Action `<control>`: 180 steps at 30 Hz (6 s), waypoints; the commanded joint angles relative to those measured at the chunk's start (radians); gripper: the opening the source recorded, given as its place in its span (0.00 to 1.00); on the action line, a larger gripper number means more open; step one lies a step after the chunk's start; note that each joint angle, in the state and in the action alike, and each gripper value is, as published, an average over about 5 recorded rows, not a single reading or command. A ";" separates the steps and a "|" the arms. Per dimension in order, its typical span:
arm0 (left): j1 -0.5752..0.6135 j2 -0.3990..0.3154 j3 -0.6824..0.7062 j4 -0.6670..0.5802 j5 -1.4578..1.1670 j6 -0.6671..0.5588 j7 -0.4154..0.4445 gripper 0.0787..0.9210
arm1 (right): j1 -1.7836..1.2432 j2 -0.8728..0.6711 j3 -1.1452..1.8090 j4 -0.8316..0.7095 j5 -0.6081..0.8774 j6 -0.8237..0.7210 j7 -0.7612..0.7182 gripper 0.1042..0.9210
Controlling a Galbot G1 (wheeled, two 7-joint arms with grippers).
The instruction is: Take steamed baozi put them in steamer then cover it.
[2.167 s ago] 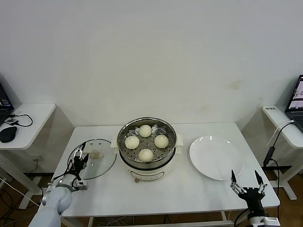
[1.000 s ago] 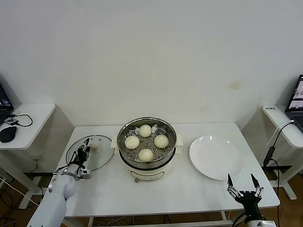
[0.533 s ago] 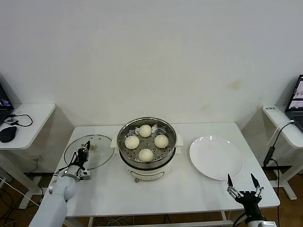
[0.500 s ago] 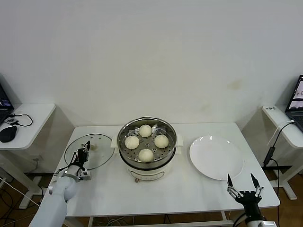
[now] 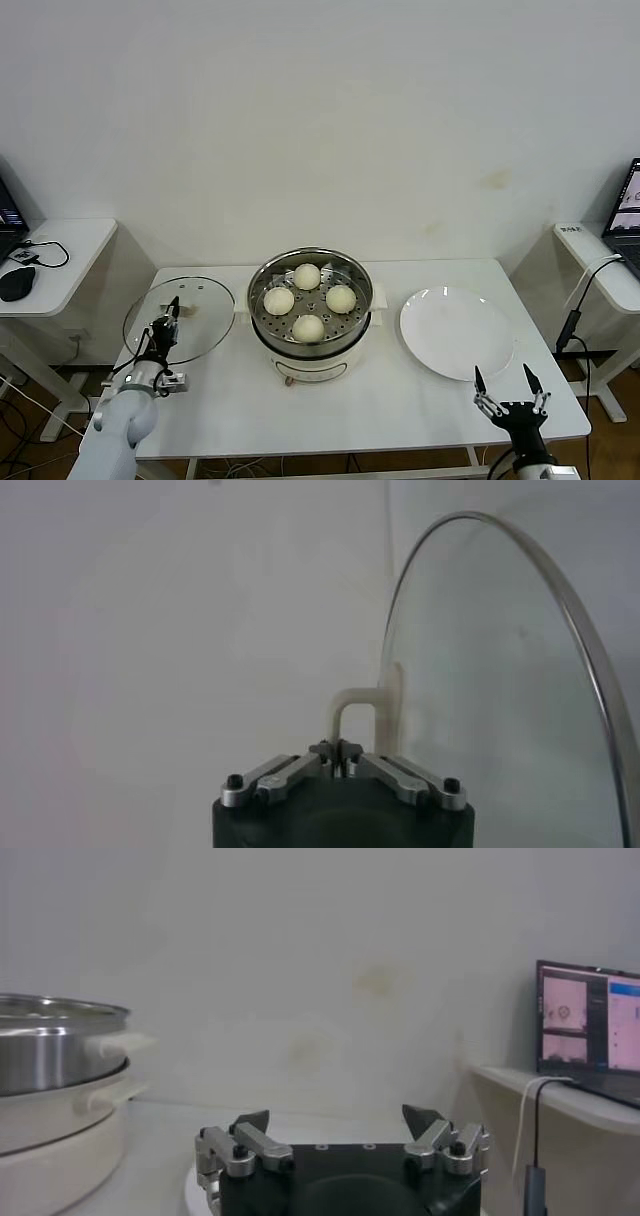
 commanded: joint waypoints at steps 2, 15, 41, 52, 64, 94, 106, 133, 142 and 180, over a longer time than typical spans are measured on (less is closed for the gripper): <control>0.252 -0.002 -0.157 -0.429 0.001 0.123 0.092 0.05 | 0.000 -0.008 -0.014 0.002 -0.010 0.005 0.000 0.88; 0.446 -0.020 -0.195 -0.816 -0.075 0.302 0.289 0.05 | 0.022 -0.048 -0.063 -0.026 -0.055 0.014 0.012 0.88; 0.029 -0.121 0.380 -0.680 0.128 0.467 0.427 0.05 | 0.074 -0.010 -0.151 -0.071 -0.230 -0.015 0.095 0.88; -0.063 -0.301 0.408 -0.552 0.315 0.480 0.494 0.05 | 0.082 -0.007 -0.182 -0.092 -0.256 -0.016 0.107 0.88; -0.083 -0.396 0.445 -0.484 0.439 0.488 0.552 0.05 | 0.091 -0.003 -0.199 -0.109 -0.274 -0.021 0.111 0.88; -0.069 -0.462 0.446 -0.391 0.495 0.461 0.542 0.05 | 0.093 -0.003 -0.220 -0.128 -0.280 -0.015 0.108 0.88; -0.060 -0.463 0.441 -0.392 0.454 0.468 0.535 0.05 | 0.090 0.000 -0.229 -0.129 -0.288 -0.013 0.105 0.88; 0.319 -0.208 0.359 -0.951 0.029 0.409 0.444 0.78 | 0.042 -0.034 -0.229 -0.116 -0.275 -0.009 0.100 0.88; 0.648 -0.140 -0.053 -0.979 -1.082 0.113 0.092 0.88 | -0.012 -0.117 -0.234 -0.104 -0.175 0.018 0.060 0.88; 0.892 -0.225 -0.140 -0.835 -1.363 -0.164 0.104 0.88 | -0.102 -0.210 -0.321 -0.043 -0.127 0.020 0.098 0.88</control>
